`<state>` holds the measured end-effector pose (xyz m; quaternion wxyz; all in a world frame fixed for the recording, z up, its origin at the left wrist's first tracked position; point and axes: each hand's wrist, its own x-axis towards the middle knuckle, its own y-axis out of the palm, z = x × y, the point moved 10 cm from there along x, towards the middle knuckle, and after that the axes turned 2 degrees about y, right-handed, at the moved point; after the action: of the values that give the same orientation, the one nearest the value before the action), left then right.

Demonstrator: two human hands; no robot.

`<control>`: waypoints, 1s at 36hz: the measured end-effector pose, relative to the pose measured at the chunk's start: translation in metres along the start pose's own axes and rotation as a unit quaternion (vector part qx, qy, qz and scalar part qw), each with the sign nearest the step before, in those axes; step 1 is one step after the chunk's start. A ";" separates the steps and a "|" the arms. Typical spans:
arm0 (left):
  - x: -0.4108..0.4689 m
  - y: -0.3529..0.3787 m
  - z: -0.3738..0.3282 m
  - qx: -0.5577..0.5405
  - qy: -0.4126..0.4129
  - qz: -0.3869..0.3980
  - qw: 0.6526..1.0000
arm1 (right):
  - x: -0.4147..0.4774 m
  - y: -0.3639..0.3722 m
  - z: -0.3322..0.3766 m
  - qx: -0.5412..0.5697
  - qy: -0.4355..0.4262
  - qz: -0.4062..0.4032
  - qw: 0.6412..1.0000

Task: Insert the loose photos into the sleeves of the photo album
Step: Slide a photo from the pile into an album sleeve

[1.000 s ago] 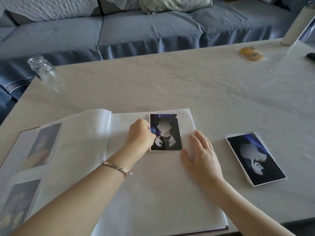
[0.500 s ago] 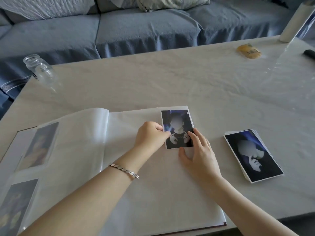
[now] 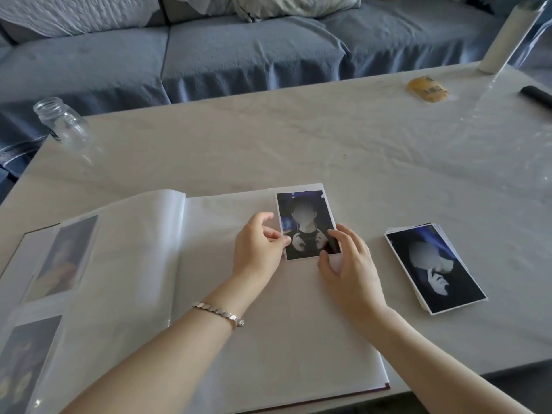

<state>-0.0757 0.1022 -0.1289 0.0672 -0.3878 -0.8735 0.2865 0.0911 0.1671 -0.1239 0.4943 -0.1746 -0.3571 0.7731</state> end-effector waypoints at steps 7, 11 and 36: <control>-0.017 0.018 -0.031 0.180 0.168 0.059 0.967 | -0.010 -0.041 -0.018 -0.097 0.033 -0.009 0.995; -0.024 0.024 -0.033 0.240 0.221 0.079 0.942 | -0.012 -0.064 -0.055 -0.214 0.097 0.024 0.972; -0.095 0.044 -0.035 -0.341 -0.131 0.264 0.893 | -0.061 -0.082 0.066 -0.136 -0.292 -0.182 0.929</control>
<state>0.0295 0.0736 -0.1138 -0.2620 -0.5624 -0.7838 0.0261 0.1302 0.1087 -0.0246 0.4724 0.0612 -0.6126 0.6308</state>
